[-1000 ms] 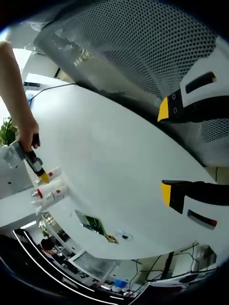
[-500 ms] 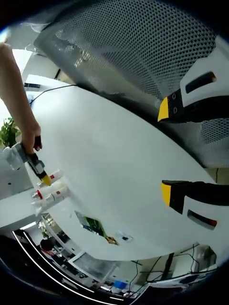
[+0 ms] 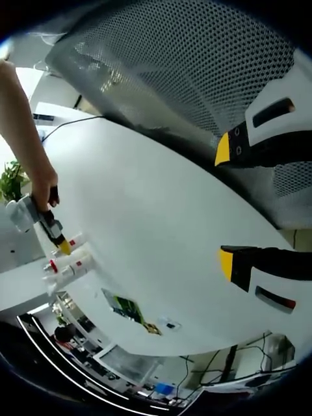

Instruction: Arrange the skincare products in the storage area until every visible bottle or jar stands upright without overlapping.

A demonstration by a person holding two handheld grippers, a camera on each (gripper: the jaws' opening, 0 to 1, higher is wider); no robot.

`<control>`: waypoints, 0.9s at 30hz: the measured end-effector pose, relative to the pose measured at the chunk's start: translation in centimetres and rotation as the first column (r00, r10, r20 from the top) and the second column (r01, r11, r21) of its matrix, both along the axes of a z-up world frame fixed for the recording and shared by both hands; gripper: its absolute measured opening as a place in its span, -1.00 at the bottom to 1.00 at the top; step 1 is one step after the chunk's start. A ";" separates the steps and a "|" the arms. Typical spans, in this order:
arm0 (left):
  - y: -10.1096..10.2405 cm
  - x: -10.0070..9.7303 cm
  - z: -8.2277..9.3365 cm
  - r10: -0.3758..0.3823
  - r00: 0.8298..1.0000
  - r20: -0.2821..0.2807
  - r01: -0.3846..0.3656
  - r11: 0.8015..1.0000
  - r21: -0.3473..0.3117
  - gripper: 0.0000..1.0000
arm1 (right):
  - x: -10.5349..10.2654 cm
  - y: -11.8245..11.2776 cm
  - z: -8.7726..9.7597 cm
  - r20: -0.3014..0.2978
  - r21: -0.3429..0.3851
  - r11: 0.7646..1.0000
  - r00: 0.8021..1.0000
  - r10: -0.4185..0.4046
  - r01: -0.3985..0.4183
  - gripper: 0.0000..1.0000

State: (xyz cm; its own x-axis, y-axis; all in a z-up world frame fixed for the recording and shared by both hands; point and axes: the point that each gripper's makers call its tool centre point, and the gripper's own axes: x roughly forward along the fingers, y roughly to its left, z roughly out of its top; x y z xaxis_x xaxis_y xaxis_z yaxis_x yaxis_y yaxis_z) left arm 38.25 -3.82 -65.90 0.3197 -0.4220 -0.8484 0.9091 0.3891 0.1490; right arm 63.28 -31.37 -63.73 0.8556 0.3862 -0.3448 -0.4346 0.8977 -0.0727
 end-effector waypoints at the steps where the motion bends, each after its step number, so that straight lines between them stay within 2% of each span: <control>1: 0.0 0.0 0.0 -0.001 1.000 0.000 0.001 1.000 0.001 -0.11 | 0.0 0.0 0.0 0.002 0.002 1.000 1.000 0.001 -0.001 -0.69; 17: -0.2 -0.1 0.1 -0.008 1.000 -0.001 0.008 1.000 -0.007 -0.09 | -0.9 -0.1 0.2 0.072 0.014 1.000 0.997 0.001 -0.002 -0.69; 27: -0.2 -0.2 -0.1 -0.015 1.000 -0.006 0.015 1.000 -0.005 -0.10 | -1.4 -0.1 0.2 0.090 0.008 1.000 0.996 -0.001 0.000 -0.68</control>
